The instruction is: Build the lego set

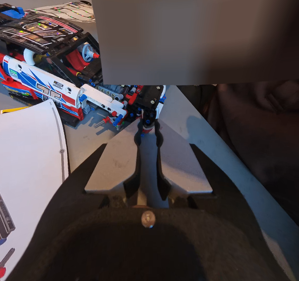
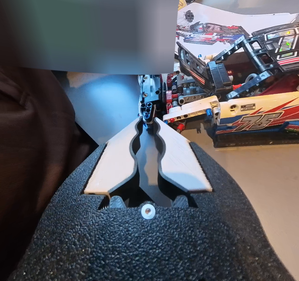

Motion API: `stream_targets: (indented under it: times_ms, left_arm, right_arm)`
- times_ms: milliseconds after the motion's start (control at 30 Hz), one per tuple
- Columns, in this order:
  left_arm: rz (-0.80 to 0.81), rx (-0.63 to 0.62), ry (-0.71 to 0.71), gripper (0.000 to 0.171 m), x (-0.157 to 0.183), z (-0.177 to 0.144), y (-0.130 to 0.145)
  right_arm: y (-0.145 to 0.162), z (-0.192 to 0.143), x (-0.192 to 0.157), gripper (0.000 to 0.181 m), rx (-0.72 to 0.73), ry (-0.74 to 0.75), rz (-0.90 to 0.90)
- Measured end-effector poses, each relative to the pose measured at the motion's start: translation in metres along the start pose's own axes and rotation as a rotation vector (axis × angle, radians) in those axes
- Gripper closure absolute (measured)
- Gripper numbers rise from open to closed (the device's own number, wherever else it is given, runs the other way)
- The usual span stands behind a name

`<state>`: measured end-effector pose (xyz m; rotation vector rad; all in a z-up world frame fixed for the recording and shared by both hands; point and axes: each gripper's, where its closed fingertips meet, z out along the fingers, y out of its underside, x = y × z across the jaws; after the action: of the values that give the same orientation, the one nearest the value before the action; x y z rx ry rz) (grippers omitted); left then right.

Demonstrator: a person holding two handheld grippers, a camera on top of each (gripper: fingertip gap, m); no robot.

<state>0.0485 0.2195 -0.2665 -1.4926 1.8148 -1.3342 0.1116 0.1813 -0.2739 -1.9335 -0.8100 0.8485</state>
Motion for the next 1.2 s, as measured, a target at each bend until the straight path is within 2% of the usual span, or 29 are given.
stream_targets:
  times_ms: [267,433,633,1200]
  left_arm:
    - [0.053,-0.037,0.01,0.16,0.004,-0.004,-0.006]
    - [0.003,-0.017,0.039,0.16,-0.006,-0.003,-0.012]
    - [-0.002,-0.074,0.047,0.16,-0.008,0.004,0.004]
    - [0.01,-0.066,0.046,0.161,-0.005,-0.002,0.005]
  right_arm:
    - [-0.002,-0.001,-0.008,0.17,0.024,-0.032,-0.049]
    - [-0.004,-0.002,-0.003,0.171,0.043,-0.03,-0.041]
    - [-0.003,-0.003,-0.003,0.171,0.038,-0.03,-0.05]
    - [-0.001,0.002,-0.001,0.172,0.019,-0.027,-0.04]
